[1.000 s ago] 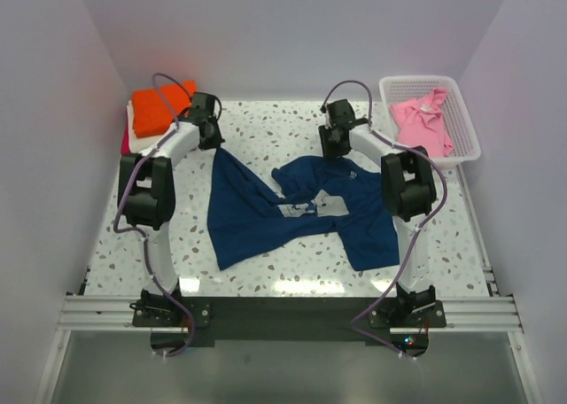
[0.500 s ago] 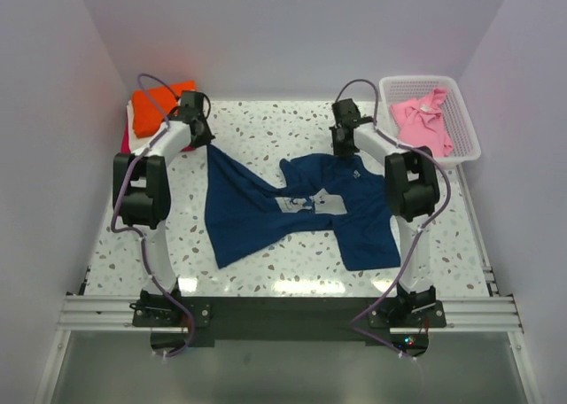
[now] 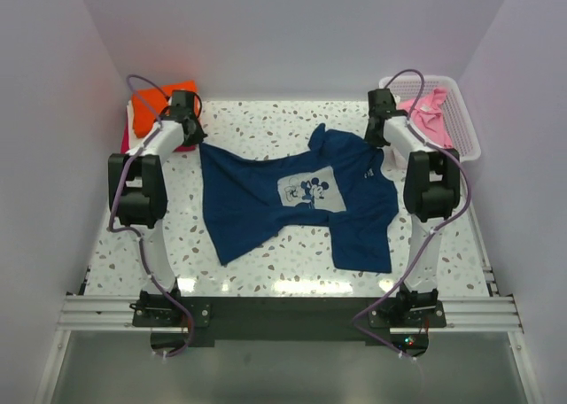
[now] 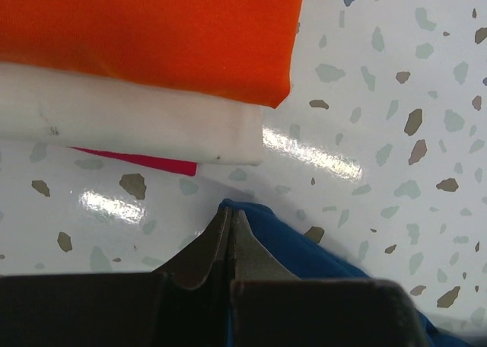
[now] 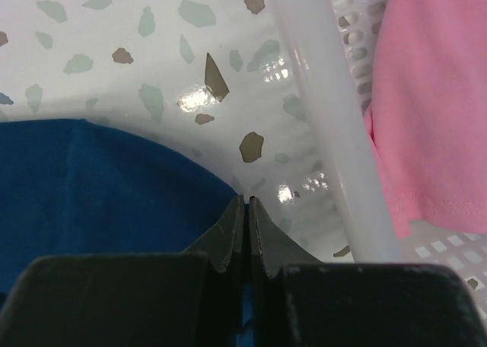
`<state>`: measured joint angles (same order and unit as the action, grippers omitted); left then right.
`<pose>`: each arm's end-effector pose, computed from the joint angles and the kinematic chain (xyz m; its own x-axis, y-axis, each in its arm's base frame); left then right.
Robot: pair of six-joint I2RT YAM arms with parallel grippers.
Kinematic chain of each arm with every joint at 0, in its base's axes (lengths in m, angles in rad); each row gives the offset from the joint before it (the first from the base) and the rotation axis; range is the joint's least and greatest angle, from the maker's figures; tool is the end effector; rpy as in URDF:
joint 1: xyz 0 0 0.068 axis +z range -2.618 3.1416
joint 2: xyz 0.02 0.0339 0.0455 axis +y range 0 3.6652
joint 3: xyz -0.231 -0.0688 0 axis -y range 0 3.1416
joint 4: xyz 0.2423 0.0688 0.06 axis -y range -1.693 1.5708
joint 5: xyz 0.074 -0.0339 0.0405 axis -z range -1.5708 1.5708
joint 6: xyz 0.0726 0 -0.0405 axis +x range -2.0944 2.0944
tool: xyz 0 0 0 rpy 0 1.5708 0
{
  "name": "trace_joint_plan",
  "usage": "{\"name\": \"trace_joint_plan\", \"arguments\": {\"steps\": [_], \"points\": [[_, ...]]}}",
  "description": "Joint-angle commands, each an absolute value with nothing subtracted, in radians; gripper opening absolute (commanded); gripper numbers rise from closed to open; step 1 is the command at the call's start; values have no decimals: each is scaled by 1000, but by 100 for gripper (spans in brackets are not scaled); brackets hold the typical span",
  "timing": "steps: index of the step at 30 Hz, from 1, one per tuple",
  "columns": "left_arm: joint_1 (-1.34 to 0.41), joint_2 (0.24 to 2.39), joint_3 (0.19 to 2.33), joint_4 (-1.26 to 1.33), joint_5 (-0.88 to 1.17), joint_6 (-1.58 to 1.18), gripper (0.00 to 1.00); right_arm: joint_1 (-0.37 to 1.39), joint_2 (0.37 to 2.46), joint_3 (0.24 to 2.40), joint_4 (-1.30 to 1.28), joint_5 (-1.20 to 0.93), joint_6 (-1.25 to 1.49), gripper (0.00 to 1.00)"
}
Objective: Fold and stack the t-shirts
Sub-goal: Flatten the tshirt out
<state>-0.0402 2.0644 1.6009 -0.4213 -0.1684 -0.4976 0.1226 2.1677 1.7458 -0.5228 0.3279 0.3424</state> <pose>0.4653 -0.0065 0.1496 -0.6477 -0.4449 -0.6185 -0.4274 0.8842 -0.1884 0.4784 0.0354 0.1444 -0.7335 0.2299 -0.6396 0.3374 0.9401 -0.0491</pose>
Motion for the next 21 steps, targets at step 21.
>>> {"name": "trace_joint_plan", "arguments": {"steps": [21], "points": [[-18,2195,1847,-442,-107,-449,0,29,2304,1919,-399,134,505,3]]}}
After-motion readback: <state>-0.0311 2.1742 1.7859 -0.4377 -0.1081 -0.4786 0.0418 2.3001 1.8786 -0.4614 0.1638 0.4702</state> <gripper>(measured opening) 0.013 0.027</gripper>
